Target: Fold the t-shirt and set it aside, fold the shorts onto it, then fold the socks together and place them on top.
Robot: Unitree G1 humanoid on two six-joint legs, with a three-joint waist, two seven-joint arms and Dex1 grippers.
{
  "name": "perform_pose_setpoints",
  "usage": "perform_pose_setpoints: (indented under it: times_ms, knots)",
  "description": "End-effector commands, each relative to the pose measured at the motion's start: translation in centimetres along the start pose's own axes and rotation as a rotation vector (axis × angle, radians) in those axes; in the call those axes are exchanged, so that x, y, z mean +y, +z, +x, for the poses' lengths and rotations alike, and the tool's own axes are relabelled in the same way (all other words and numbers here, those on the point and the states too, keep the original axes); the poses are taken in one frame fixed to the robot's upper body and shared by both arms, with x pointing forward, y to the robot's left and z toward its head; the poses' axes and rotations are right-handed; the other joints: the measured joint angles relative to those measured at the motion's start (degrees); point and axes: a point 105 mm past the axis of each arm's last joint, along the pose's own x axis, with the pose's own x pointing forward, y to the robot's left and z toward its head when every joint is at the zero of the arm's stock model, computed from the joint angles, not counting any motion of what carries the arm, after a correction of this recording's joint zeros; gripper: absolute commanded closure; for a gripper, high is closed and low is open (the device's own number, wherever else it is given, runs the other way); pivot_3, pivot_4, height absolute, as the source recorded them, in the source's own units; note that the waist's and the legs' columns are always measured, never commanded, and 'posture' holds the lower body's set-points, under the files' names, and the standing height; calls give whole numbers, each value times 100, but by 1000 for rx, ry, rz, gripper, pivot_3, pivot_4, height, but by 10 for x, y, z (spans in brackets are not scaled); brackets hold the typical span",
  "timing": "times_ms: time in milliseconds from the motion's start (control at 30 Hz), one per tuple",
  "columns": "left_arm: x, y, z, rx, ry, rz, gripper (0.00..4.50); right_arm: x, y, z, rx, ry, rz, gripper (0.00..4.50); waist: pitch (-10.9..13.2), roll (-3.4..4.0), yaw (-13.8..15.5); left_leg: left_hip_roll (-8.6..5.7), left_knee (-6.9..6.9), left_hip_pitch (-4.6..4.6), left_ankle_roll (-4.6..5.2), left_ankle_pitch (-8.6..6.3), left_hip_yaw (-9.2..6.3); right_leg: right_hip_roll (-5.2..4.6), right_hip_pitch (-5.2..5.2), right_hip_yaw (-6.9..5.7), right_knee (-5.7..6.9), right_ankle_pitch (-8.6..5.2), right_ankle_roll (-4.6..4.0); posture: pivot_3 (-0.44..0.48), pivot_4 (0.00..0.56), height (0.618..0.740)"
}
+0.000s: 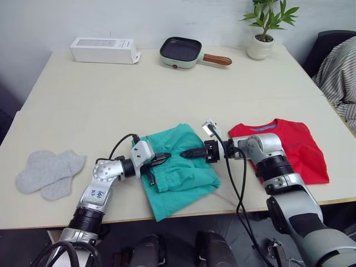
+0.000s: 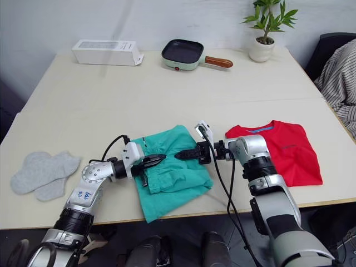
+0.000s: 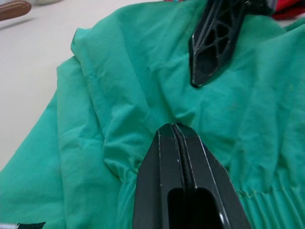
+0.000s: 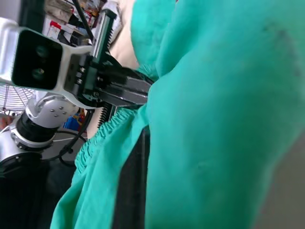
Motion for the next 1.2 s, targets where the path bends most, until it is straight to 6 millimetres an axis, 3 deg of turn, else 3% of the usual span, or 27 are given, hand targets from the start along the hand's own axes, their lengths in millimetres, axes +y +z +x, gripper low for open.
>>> perform_pose_setpoints:
  times_ms: [33, 133, 233, 500, 600, 733, 900, 1000, 1067, 1200]
  knots:
    - [0, 34, -9, -147, -28, -37, 4115, 28, 19, -29, -56, 94, -128, 4500, 1, 1, 30, -1, 0, -10, 1, 1, 0, -1, -13, 0, 6, 0, 0, 0, 150, 740]
    - [-4, 59, -14, -222, -64, -67, 3309, 52, 27, -69, -10, 138, -259, 4500, 3, 4, 31, -7, 22, -83, 43, 22, -6, -4, -68, -4, 13, 5, 8, 0, 150, 740]
    - [-12, 75, -16, -244, -91, -70, 2427, 70, 34, -118, 32, 101, -288, 4500, 5, 6, 29, -11, 42, -86, 61, 12, -3, -2, -58, -30, 5, 7, 13, 0, 150, 740]
    - [-19, 80, -21, -249, -109, -137, 46, 60, 41, -223, 8, -331, -311, 4500, 11, 14, 26, -6, 47, -81, 66, -3, 7, -2, -46, -60, -43, 11, 20, 0, 150, 740]
    - [-19, 79, -21, -249, -108, -143, 46, 50, 34, -250, -3, -446, -270, 4500, 11, 15, 29, -2, 49, -81, 60, 1, 8, 0, -47, -62, -42, 11, 20, 0, 150, 740]
    - [-20, 80, -20, -245, -112, -147, 46, 23, 8, -281, 39, -592, -199, 4500, 11, 15, 27, -1, 58, -81, 61, 1, 12, -1, -46, -62, -39, 11, 20, 0, 150, 740]
    - [-19, 80, -21, -230, -101, -132, 46, -22, -23, -289, 137, -727, -225, 4500, 13, 21, 22, 0, 65, -81, 62, 2, 18, 7, -43, -65, -36, 11, 20, 0, 150, 740]
    - [-18, 80, -21, -222, -96, -116, 46, -43, -24, -291, 115, -822, -334, 4500, 14, 23, 15, -1, 69, -80, 61, 11, 24, 13, -44, -63, -26, 12, 21, 0, 150, 740]
    - [-19, 80, -21, -219, -97, -111, 46, -47, -26, -292, 118, -831, -355, 4500, 18, 30, 18, -4, 70, -79, 63, 20, 26, 21, -45, -63, -18, 12, 21, 0, 150, 740]
    - [-18, 80, -22, -215, -93, -107, 0, -39, -17, -299, 102, -835, -458, 3479, 22, 37, 27, -9, 78, -76, 67, 24, 24, 19, -44, -62, -4, 12, 21, 0, 150, 740]
